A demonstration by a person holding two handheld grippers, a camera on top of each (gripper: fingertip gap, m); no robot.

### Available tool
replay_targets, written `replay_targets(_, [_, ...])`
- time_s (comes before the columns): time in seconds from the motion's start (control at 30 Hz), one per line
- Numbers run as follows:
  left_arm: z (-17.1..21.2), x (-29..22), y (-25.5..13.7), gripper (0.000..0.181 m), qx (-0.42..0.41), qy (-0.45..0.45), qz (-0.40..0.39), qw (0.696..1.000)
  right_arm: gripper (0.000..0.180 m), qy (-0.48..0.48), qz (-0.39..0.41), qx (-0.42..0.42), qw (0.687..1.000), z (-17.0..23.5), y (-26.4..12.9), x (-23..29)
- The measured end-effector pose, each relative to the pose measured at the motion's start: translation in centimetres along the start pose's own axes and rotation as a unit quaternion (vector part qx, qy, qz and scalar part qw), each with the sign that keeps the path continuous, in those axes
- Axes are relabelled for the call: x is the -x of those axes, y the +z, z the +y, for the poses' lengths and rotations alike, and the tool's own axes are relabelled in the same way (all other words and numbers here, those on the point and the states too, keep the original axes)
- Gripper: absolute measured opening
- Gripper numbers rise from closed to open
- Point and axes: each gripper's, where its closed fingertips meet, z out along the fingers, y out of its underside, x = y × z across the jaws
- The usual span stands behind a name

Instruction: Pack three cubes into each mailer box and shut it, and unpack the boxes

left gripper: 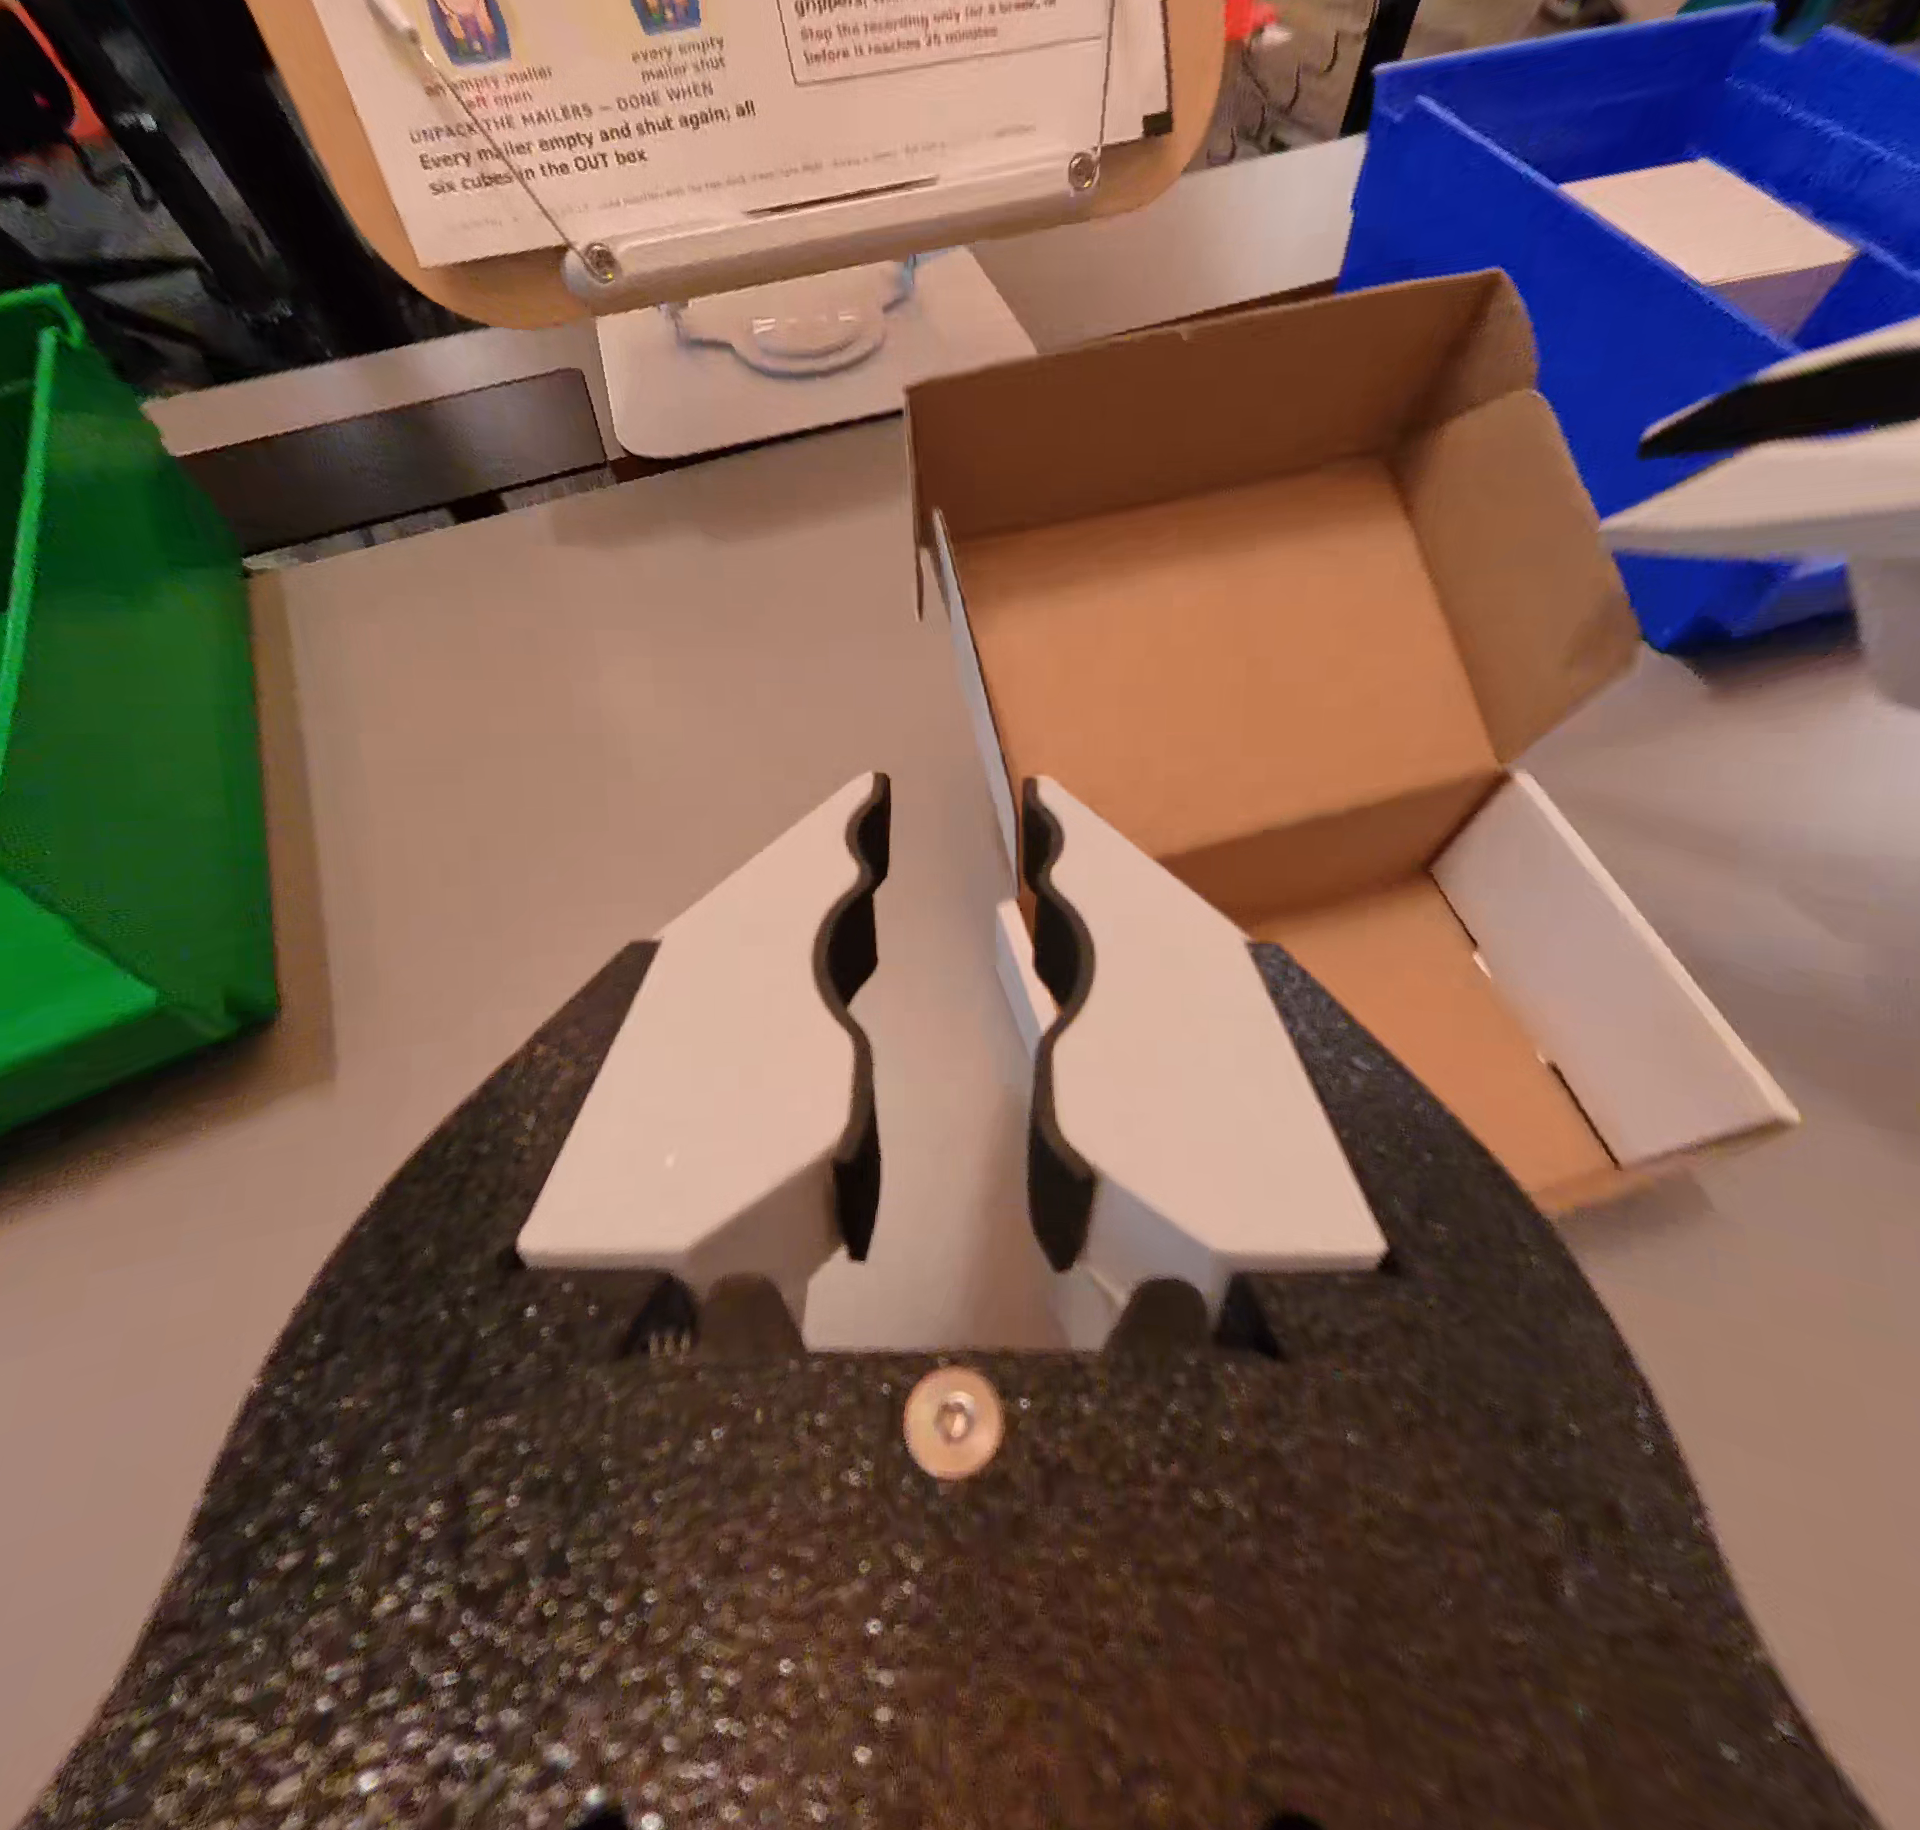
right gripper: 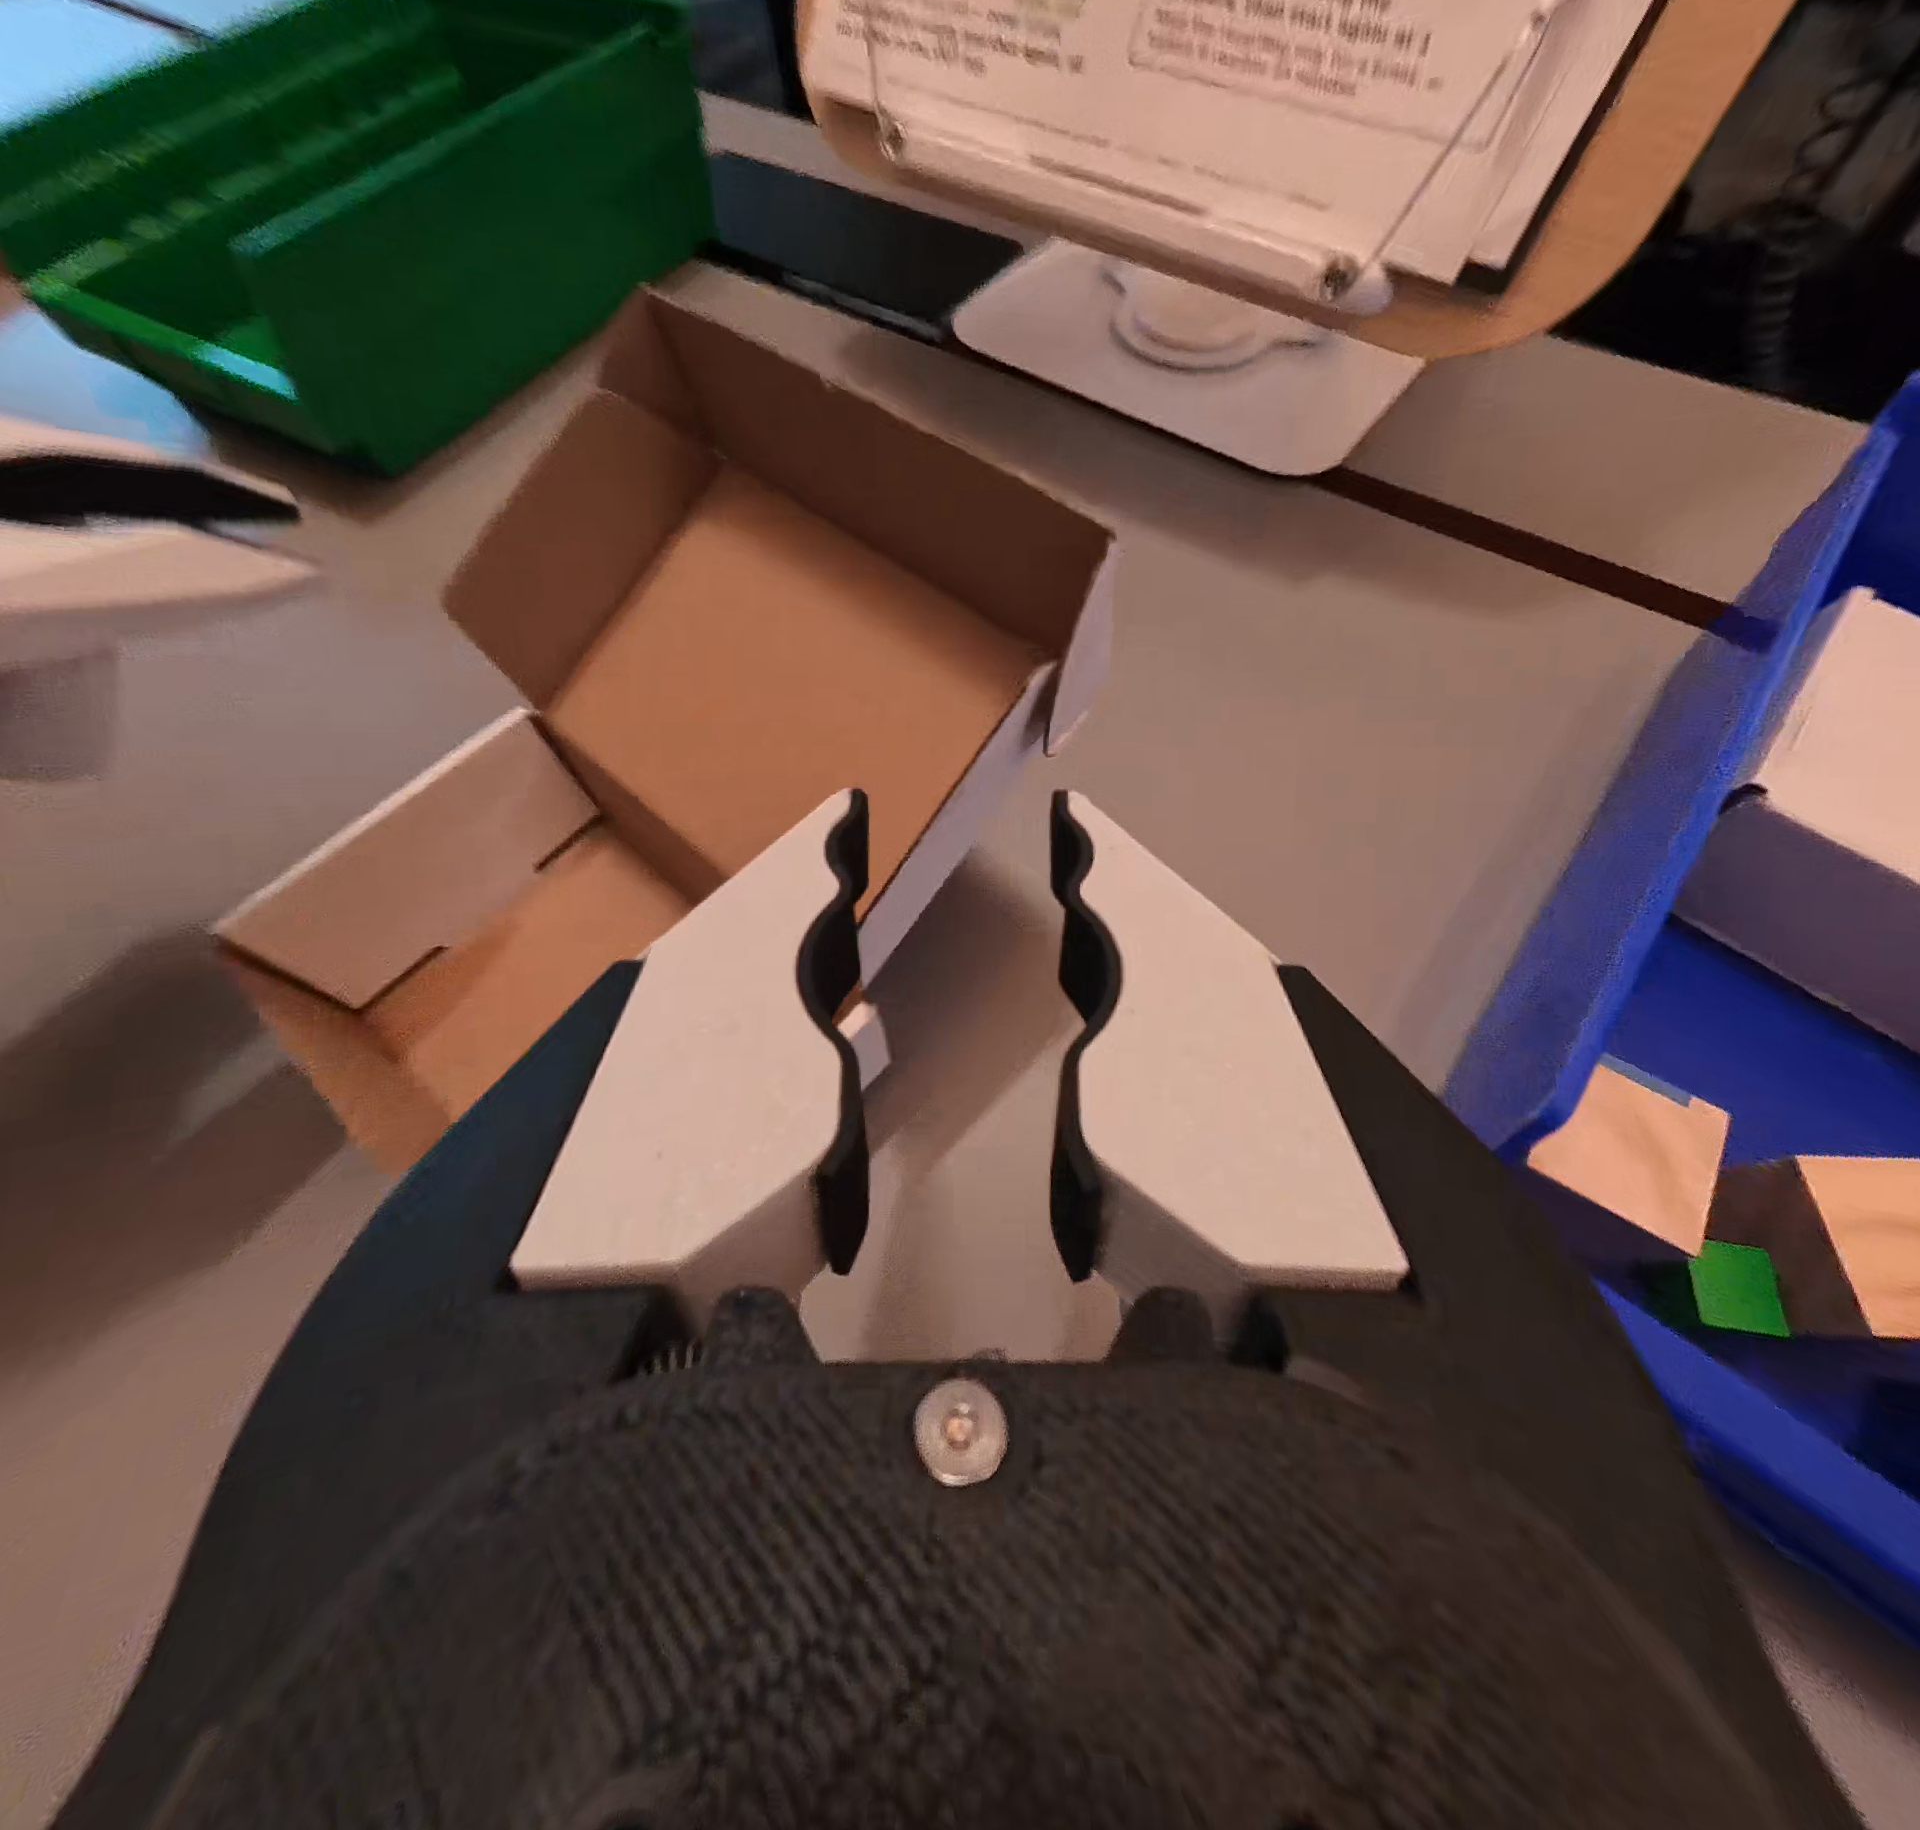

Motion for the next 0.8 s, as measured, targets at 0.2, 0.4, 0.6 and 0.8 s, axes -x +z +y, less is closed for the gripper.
replay_targets(0.2, [-0.7,0.1,4.9,0.011,0.048,0.024,0.001,0.999,0.019,-0.015,0.020,0.023,0.999,0.4,2.8,0.2])
replay_targets(0.4, [-1.7,-0.2,4.0,0.002,-0.041,0.050,-0.036,0.997,0.008,-0.066,0.058,-0.047,0.995,-0.7,2.2,1.0])
replay_targets(0.6, [0.6,-2.8,-0.7,0.005,-0.173,0.115,-0.036,0.977,0.007,-0.078,0.133,-0.154,0.976,0.9,-1.0,3.6])
replay_targets(0.8, [2.5,-4.5,-4.7,0.006,-0.249,0.133,-0.053,0.958,0.005,-0.107,0.175,-0.217,0.954,2.8,-4.5,6.4])
